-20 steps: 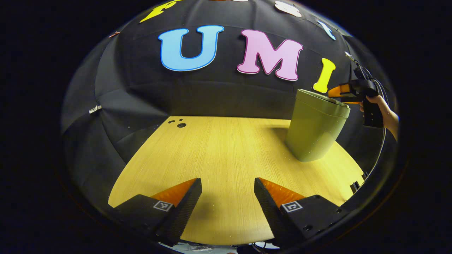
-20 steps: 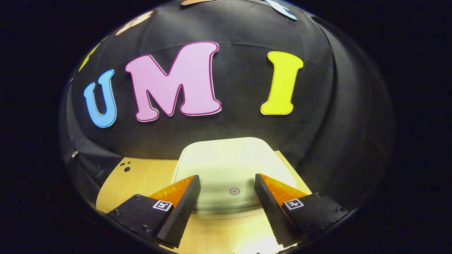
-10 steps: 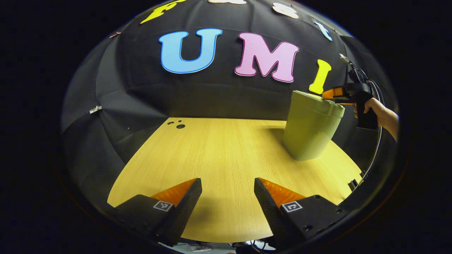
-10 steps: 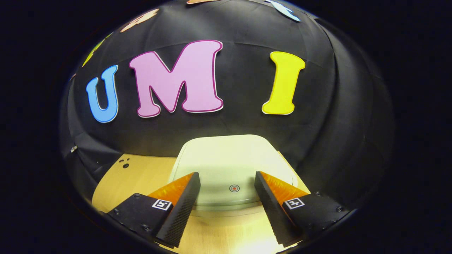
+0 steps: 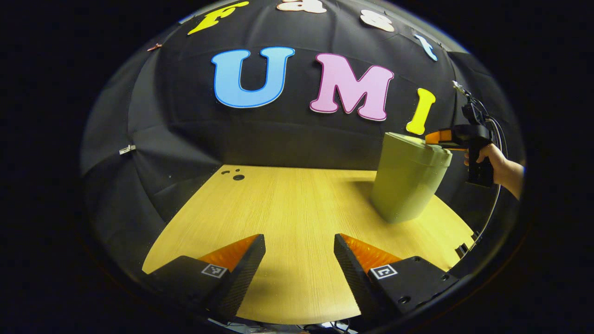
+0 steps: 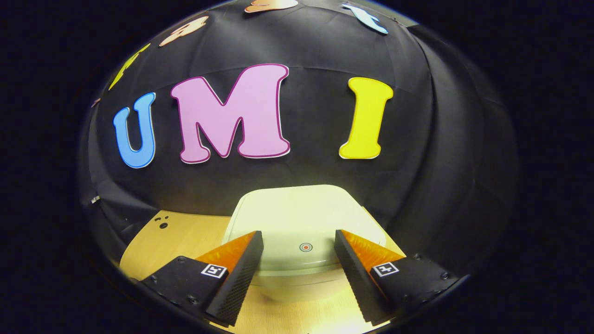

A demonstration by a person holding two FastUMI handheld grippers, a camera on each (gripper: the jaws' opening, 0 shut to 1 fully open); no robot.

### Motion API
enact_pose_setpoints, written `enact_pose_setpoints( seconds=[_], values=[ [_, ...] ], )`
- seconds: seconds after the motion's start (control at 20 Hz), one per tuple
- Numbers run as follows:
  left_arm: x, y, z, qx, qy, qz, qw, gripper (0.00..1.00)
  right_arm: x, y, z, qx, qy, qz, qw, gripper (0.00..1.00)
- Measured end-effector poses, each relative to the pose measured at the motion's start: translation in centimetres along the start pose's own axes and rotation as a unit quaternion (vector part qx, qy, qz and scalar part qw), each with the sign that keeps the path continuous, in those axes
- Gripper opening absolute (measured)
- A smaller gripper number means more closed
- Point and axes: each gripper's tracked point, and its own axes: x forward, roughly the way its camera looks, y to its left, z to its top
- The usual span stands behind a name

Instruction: Press the lid of the desktop garbage bin to open it, pick up the crumpled paper on the desktop and throw it into the bin, then pick up the pop can on the desktop and drop it into the bin, and finally close the garbage bin lid.

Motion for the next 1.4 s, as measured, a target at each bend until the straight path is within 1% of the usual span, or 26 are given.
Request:
enact_pose_setpoints(
  seconds=[0.2, 0.4, 0.5, 0.6, 0.7, 0.8, 0.9, 0.95, 1.1, 1.15, 1.25, 1.4],
  values=[
    [-0.6, -0.5, 2.5, 0.015, -0.026, -0.001, 1.000, 0.96, -2.9, 0.8, 2.1, -0.002, -0.044, 0.005, 0.999, 0.97],
    [-2.2, -1.4, 5.2, 0.015, -0.063, 0.003, 0.998, 0.96, -7.2, 2.6, 3.5, -0.005, -0.083, 0.024, 0.996, 0.97],
    [-3.0, -1.6, 6.3, 0.016, -0.081, 0.009, 0.997, 0.95, -9.7, 4.0, 3.1, -0.006, -0.094, 0.040, 0.995, 0.97],
    [-3.8, -1.9, 6.9, 0.020, -0.095, 0.014, 0.995, 0.96, -11.7, 5.2, 2.2, -0.019, -0.096, 0.049, 0.994, 0.97],
    [-4.2, -2.4, 7.1, 0.037, -0.104, 0.009, 0.994, 0.96, -13.4, 6.8, 0.6, -0.034, -0.094, 0.059, 0.993, 0.97],
    [-4.5, -2.9, 6.4, 0.051, -0.099, 0.003, 0.994, 0.96, -14.8, 9.3, -1.7, -0.041, -0.082, 0.085, 0.992, 0.97],
    [-4.8, -3.5, 6.0, 0.044, -0.099, -0.004, 0.994, 0.96, -16.4, 10.7, -4.1, -0.040, -0.060, 0.104, 0.992, 0.98],
    [-5.0, -3.3, 5.7, 0.037, -0.098, 0.000, 0.994, 0.96, -17.1, 11.5, -5.2, -0.036, -0.049, 0.114, 0.992, 0.97],
    [-5.2, -3.0, 4.5, 0.004, -0.090, 0.012, 0.996, 0.96, -18.3, 12.9, -8.9, -0.031, -0.013, 0.131, 0.991, 0.97],
    [-5.1, -3.3, 4.0, -0.005, -0.082, 0.010, 0.997, 0.96, -18.6, 13.3, -10.2, -0.028, 0.002, 0.135, 0.990, 0.97],
    [-5.1, -3.5, 3.1, -0.010, -0.065, 0.004, 0.998, 0.96, -18.9, 14.1, -12.7, -0.016, 0.036, 0.147, 0.988, 0.97],
    [-5.0, -3.4, 2.3, -0.013, -0.057, 0.002, 0.998, 0.96, -19.4, 14.6, -15.1, -0.017, 0.068, 0.153, 0.986, 0.97]
  ],
)
